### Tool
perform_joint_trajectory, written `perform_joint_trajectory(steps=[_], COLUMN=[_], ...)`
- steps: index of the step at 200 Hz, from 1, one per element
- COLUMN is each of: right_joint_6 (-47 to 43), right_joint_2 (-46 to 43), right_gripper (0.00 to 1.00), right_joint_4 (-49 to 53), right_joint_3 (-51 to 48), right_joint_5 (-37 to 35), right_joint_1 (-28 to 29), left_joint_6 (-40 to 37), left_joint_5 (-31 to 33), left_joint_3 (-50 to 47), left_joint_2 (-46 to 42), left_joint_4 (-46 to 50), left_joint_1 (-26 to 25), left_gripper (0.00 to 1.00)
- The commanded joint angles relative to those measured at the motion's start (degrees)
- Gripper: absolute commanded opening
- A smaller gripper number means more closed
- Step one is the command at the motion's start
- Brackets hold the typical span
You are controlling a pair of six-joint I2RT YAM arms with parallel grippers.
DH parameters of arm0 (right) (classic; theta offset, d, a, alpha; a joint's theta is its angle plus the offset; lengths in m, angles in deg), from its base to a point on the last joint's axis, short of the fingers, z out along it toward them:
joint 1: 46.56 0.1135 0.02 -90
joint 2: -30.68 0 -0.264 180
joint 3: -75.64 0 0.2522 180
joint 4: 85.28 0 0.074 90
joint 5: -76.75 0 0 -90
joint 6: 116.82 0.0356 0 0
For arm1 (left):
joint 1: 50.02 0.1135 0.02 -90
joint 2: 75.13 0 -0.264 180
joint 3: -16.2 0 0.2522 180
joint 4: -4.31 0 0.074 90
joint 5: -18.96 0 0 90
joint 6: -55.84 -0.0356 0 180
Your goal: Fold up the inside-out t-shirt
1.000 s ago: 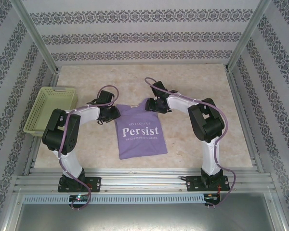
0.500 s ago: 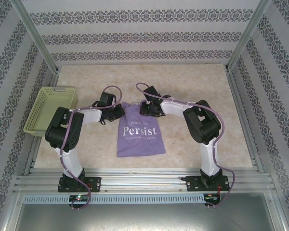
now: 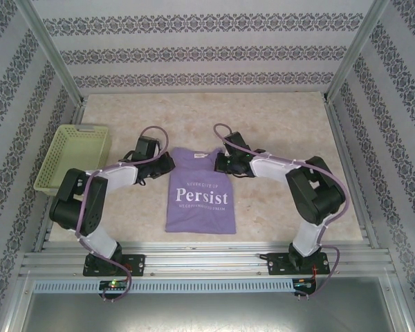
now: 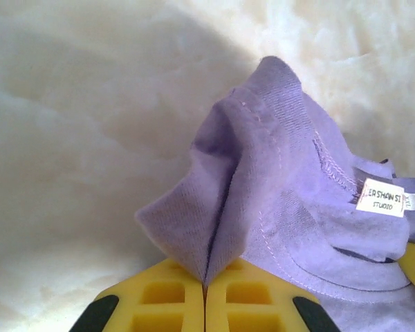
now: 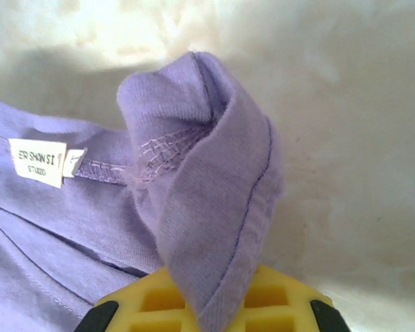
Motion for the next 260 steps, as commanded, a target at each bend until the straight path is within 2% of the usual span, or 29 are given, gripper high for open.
perform_joint_trajectory(steps=[1,72,113,143,175,187,210,260], right_joint_6=[0.4,-0.9,-2.6,-5.8,-9.5,-9.7,-9.2,-8.4], right_joint_2=[-4.5,-12.5,-10.3,-5.1,0.6,1.0,-0.4,-7.1], right_gripper=[0.0,0.0,0.0,0.0,0.0,0.0,0.0,0.0], right_joint_4=[-3.3,-6.9,-5.6,-3.1,1.4,2.4,1.6,-1.7], right_joint_3=[-0.5,-4.4,-1.0,8.2,21.4,23.7,21.8,10.5], right_joint_5=[-0.2,-0.5,-1.7,-2.8,-0.6,0.1,1.4,-1.5], right_joint_1=[-0.7,-2.2,-2.5,-4.7,-7.6,-8.4,-8.5,-5.8], left_joint_6=[-1.0,-1.7,-0.7,-0.7,-2.1,-1.8,-1.9,2.4], left_joint_5=[0.7,1.5,0.3,0.4,0.2,-0.3,-1.3,-5.4], left_joint_3=[1.3,1.1,3.8,13.4,28.8,31.4,31.3,21.4], left_joint_2=[-3.5,-9.2,-8.3,-3.1,4.4,5.9,5.9,-0.1], left_joint_4=[0.7,1.7,1.2,3.2,8.2,8.7,8.5,3.1], left_joint_1=[1.1,2.7,2.8,2.9,4.7,5.5,5.9,5.1], left_gripper=[0.0,0.0,0.0,0.0,0.0,0.0,0.0,0.0])
